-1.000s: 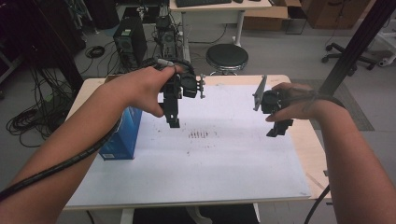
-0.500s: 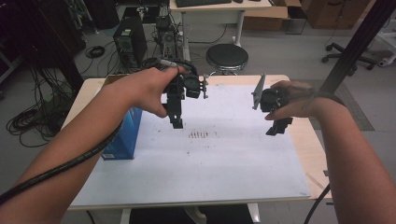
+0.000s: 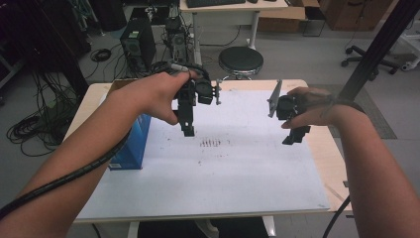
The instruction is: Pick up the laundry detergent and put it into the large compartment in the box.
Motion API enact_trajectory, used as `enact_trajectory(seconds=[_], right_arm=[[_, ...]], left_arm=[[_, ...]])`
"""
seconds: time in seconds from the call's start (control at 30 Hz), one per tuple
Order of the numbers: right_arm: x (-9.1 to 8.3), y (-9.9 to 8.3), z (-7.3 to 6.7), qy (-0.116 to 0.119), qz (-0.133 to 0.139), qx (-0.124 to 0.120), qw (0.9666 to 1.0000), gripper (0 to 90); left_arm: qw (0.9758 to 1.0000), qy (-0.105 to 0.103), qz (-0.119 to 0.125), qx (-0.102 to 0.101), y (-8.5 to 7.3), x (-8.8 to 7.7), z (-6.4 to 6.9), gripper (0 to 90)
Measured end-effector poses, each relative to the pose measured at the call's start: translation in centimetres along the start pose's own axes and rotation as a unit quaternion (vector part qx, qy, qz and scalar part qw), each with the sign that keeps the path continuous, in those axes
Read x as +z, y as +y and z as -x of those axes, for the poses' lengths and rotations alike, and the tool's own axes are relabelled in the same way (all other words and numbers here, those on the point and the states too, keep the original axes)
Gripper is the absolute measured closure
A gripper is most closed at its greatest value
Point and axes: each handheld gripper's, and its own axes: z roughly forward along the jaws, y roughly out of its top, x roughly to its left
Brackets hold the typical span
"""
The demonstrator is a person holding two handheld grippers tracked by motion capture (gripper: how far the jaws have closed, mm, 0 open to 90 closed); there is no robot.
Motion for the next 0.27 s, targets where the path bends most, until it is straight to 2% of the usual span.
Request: enact_trajectory(seconds=[0.27], right_arm=[[-0.08, 0.1, -0.17, 0.0, 0.001, -0.001, 1.0, 8.5]], left_arm=[[1.0, -0.002, -0.001, -0.007, -0.13, 0.0, 0.22, 0.1]])
